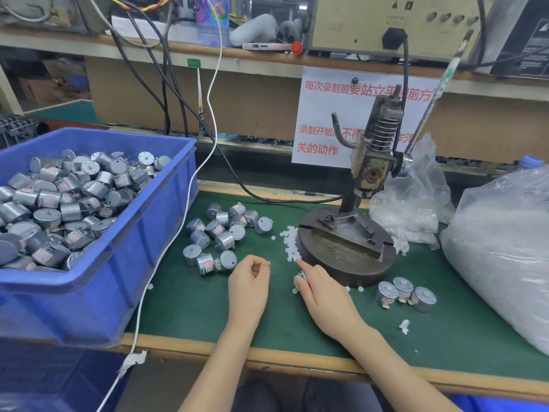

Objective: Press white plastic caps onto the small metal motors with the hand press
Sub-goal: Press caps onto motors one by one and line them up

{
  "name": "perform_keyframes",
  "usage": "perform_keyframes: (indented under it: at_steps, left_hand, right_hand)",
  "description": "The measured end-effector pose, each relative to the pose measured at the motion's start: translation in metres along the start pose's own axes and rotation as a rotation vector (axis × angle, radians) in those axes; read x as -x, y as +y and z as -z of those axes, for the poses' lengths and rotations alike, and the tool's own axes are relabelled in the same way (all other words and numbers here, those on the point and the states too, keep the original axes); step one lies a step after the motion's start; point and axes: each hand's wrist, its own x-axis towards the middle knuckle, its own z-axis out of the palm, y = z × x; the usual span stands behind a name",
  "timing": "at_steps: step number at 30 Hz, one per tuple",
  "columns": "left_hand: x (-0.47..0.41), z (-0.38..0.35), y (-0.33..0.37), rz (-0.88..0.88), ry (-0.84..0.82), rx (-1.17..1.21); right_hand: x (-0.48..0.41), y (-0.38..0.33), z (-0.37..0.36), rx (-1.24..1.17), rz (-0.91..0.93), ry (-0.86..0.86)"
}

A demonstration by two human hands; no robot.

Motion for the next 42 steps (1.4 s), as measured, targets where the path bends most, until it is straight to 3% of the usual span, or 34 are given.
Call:
perform_keyframes:
  at_steps: [10,18,23,25,30,38,42]
  left_hand:
    - [0.000,0.000,-0.001,-0.007,-0.001,-0.015]
    - [-0.003,-0.007,-0.001,-0.062,0.023,-0.133]
    - [-0.007,-0.009,-0.003,-0.081,0.043,-0.223]
    - [-0.008,-0.010,-0.002,-0.083,0.038,-0.267]
    - [-0.012,-0.014,0.001,-0.035,0.046,-0.454]
    - [-0.010,-0.008,0.001,-0.022,0.022,-0.322]
    - [-0.009,-0.008,0.000,-0.050,0.018,-0.292]
  right_hand:
    - [0.001,-0.006,0.002,0.102,0.035,0.002]
    - [-0.004,-0.013,0.006,0.338,0.079,-0.076]
    - [-0.001,-0.027,0.007,0.553,0.155,0.092]
    - [0.000,-0.029,0.006,0.524,0.170,0.127]
    - [-0.004,-0.017,0.005,0.344,0.077,-0.051]
    - [0.011,-0.016,0.023,0.396,0.120,-0.078]
    - [0.011,-0.017,0.032,0.449,0.056,-0.060]
